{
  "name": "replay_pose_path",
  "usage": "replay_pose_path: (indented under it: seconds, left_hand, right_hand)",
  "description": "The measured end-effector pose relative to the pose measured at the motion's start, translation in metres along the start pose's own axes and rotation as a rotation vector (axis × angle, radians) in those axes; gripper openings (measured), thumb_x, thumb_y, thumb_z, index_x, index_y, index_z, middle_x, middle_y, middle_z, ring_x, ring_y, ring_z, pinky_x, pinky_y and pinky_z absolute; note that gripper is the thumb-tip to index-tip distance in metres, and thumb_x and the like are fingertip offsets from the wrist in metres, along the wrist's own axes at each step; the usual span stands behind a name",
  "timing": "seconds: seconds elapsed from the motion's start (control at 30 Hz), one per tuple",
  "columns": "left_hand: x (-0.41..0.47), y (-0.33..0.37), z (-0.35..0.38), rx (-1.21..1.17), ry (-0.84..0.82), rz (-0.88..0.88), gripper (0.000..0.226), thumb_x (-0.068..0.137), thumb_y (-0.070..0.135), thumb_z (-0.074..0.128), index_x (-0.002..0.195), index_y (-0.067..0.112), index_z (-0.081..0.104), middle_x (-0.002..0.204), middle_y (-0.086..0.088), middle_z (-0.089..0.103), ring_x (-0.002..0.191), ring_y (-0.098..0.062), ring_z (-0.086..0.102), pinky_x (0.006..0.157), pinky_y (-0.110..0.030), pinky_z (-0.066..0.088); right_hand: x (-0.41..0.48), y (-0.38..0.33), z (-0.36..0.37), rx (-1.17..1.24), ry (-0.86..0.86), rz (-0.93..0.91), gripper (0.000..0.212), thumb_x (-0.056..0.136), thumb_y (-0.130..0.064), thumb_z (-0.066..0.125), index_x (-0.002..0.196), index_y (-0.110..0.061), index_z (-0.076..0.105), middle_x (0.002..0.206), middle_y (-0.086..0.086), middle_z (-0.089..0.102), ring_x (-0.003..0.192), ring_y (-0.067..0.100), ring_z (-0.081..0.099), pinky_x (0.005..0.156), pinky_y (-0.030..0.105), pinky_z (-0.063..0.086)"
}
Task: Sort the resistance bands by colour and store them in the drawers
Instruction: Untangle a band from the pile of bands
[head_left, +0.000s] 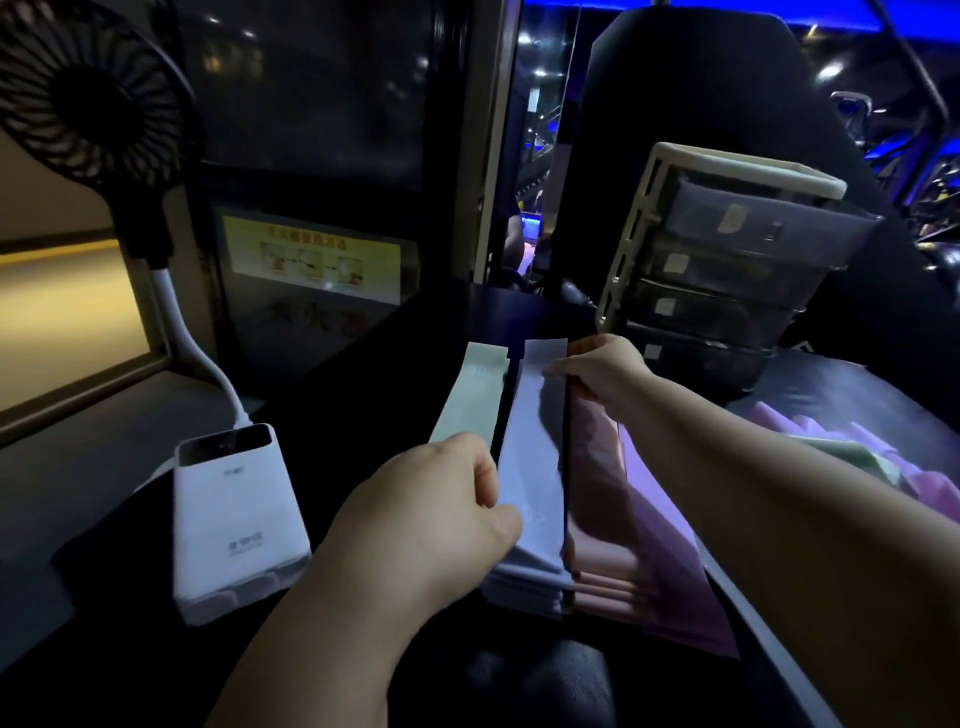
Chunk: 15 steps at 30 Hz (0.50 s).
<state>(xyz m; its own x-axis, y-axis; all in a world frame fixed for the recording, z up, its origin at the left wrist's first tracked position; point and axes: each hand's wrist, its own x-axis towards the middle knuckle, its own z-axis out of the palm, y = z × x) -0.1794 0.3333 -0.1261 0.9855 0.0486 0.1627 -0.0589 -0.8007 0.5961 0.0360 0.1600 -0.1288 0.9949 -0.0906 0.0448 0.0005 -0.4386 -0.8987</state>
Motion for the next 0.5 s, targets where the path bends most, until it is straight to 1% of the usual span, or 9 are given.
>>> replay_pose_path:
  seconds: [0.07, 0.1, 0.2, 0.27, 0.33, 0.4, 0.5]
  left_hand:
    - [-0.0009, -0.0001, 0.0015, -0.007, -0.018, 0.003, 0.021, 0.081, 0.040, 0.063, 0.072, 0.028, 0.048, 0.070, 0.009, 0.061, 0.065, -0.009, 0.057, 0.058, -0.027, 0.044]
    - [-0.0011, 0.0000, 0.0023, -0.015, -0.029, 0.003, 0.020, 0.081, 0.040, 0.062, 0.072, 0.028, 0.048, 0.070, 0.009, 0.062, 0.066, -0.009, 0.059, 0.059, -0.027, 0.047]
    - [-0.0012, 0.0007, 0.0027, -0.044, -0.056, 0.003, 0.019, 0.081, 0.039, 0.061, 0.072, 0.029, 0.048, 0.073, 0.011, 0.067, 0.069, -0.010, 0.063, 0.067, -0.033, 0.054]
    - [-0.0020, 0.0013, 0.0018, -0.030, -0.055, 0.006, 0.019, 0.082, 0.040, 0.060, 0.074, 0.029, 0.048, 0.074, 0.012, 0.066, 0.070, -0.009, 0.062, 0.065, -0.030, 0.052]
    - [-0.0037, 0.0024, 0.0010, 0.018, -0.044, 0.017, 0.019, 0.083, 0.042, 0.059, 0.076, 0.029, 0.047, 0.074, 0.011, 0.062, 0.069, -0.007, 0.057, 0.060, -0.026, 0.045]
    - [-0.0052, 0.0041, 0.0006, 0.055, -0.042, 0.024, 0.019, 0.085, 0.042, 0.057, 0.077, 0.029, 0.047, 0.076, 0.010, 0.058, 0.069, -0.006, 0.054, 0.058, -0.024, 0.041]
    - [-0.0054, 0.0057, 0.0009, 0.077, -0.056, 0.023, 0.017, 0.085, 0.040, 0.056, 0.078, 0.028, 0.047, 0.076, 0.008, 0.057, 0.070, -0.008, 0.053, 0.058, -0.025, 0.040]
  right_hand:
    - [0.0000, 0.0010, 0.0016, -0.056, 0.039, -0.001, 0.024, 0.068, -0.011, 0.087, 0.069, -0.014, 0.063, 0.051, -0.001, 0.051, 0.037, 0.007, 0.040, 0.038, 0.016, 0.037]
    - [-0.0004, 0.0014, 0.0024, -0.067, 0.045, -0.005, 0.023, 0.066, -0.012, 0.089, 0.073, -0.012, 0.067, 0.053, 0.000, 0.054, 0.040, 0.009, 0.042, 0.042, 0.018, 0.040]
    - [0.0006, 0.0044, 0.0038, -0.079, 0.051, -0.014, 0.029, 0.062, -0.014, 0.091, 0.080, -0.007, 0.071, 0.058, 0.002, 0.058, 0.047, 0.012, 0.047, 0.054, 0.027, 0.047]
    - [0.0015, 0.0060, 0.0052, -0.111, 0.063, -0.028, 0.028, 0.063, -0.016, 0.090, 0.081, -0.007, 0.071, 0.059, 0.002, 0.059, 0.050, 0.012, 0.050, 0.058, 0.029, 0.049]
    - [0.0031, 0.0079, 0.0074, -0.185, 0.074, -0.059, 0.027, 0.062, -0.022, 0.091, 0.077, -0.013, 0.070, 0.061, 0.001, 0.061, 0.055, 0.014, 0.053, 0.063, 0.031, 0.051]
    - [0.0033, 0.0093, 0.0096, -0.241, 0.090, -0.085, 0.028, 0.063, -0.026, 0.091, 0.072, -0.019, 0.065, 0.069, 0.001, 0.063, 0.061, 0.016, 0.056, 0.065, 0.032, 0.051]
    - [0.0032, 0.0102, 0.0108, -0.326, 0.112, -0.120, 0.029, 0.066, -0.028, 0.089, 0.072, -0.020, 0.062, 0.075, -0.002, 0.062, 0.073, 0.016, 0.058, 0.067, 0.029, 0.049]
